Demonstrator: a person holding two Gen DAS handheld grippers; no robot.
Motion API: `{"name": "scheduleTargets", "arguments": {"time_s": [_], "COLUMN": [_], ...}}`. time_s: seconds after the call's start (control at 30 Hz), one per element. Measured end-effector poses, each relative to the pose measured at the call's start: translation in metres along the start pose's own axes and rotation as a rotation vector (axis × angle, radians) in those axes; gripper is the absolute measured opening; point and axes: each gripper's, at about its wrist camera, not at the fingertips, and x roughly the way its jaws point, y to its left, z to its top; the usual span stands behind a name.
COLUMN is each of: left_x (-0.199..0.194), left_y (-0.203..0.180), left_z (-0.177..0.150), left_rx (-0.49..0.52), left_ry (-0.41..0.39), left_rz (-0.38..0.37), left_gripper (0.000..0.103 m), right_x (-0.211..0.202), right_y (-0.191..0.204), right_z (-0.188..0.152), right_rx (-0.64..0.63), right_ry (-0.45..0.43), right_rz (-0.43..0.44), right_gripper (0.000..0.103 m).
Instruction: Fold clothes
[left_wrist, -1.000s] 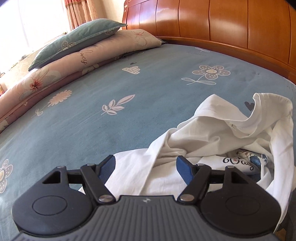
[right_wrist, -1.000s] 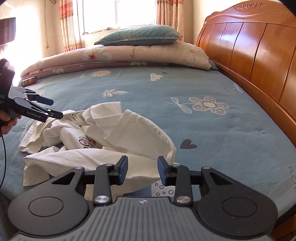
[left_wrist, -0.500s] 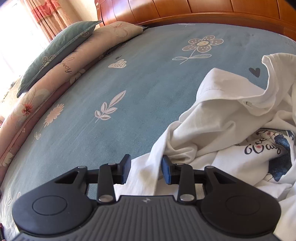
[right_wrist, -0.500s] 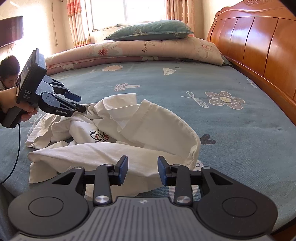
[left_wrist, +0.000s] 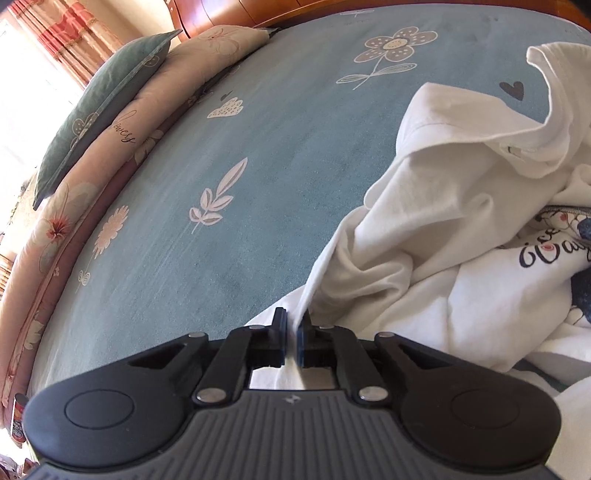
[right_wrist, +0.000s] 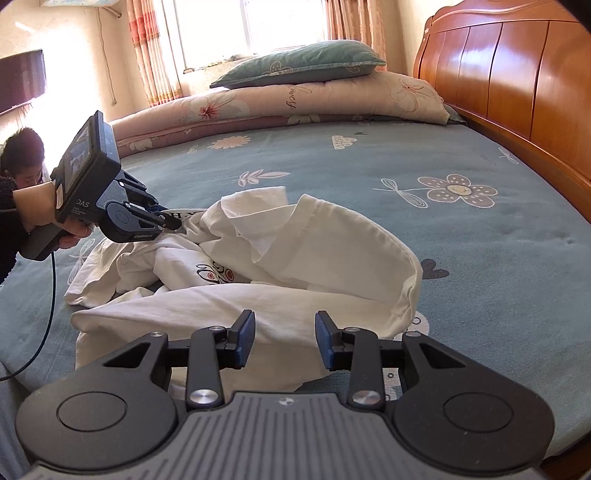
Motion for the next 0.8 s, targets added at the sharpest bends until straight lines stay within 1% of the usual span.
{"name": "scheduleTargets", "arguments": {"time_s": [0.07,0.17,0.23,0.33,0.43,0.53,0.67,0.73,0.8], "left_x": [-0.010,-0.027,-0.037,-0.053,-0.069,-0.085,-0.105,-0.117,-0.128], "left_y": [0.007,0.028,0.048,0.075,0.096,0.109,0.123,0.134,0.140], "left_z": [-0.005,-0.014,-0.023,-0.042,-0.062,-0.085,-0.116,-0.132,-0.146], "left_rx": [-0.023,-0.096,-0.146,-0.222,-0.261,-0.289,-0.336,-0.384,-0.415], "left_ry": [-0.024,-0.036,-0.028,-0.017,0.002,0.020,0.052,0.056,0.064], "left_rz": [0.031,0.099,0.137,0.170,0.211,0.227,0.274,0.264,0.272], "left_gripper": [0.002,0.002,0.002,0.002,0.001,0.001,0.001,0.001,0.002], "right_x": [-0.002,-0.004,-0.005,-0.007,-0.010,-0.013,-0.017,-0.018,-0.019], "right_y": [0.002,0.002,0.006,0.013,0.022,0.030,0.037,0.042,0.047], "right_z": [-0.001,-0.001,-0.003,-0.005,-0.006,-0.006,-0.005,-0.004,-0.005], "right_rx": [-0.009,-0.002,0.001,-0.007,-0.020,-0.030,-0.042,-0.048,-0.055], "right_ry": [-0.001,0.000,-0.001,-0.002,-0.005,-0.010,-0.016,-0.020,-0.021], "right_rz": [-0.004,-0.012,-0.006,0.002,0.009,0.017,0.024,0.028,0.035], "right_gripper": [0.040,0.040,0.040,0.040,0.040,0.040,0.040,0.040,0.040]}}
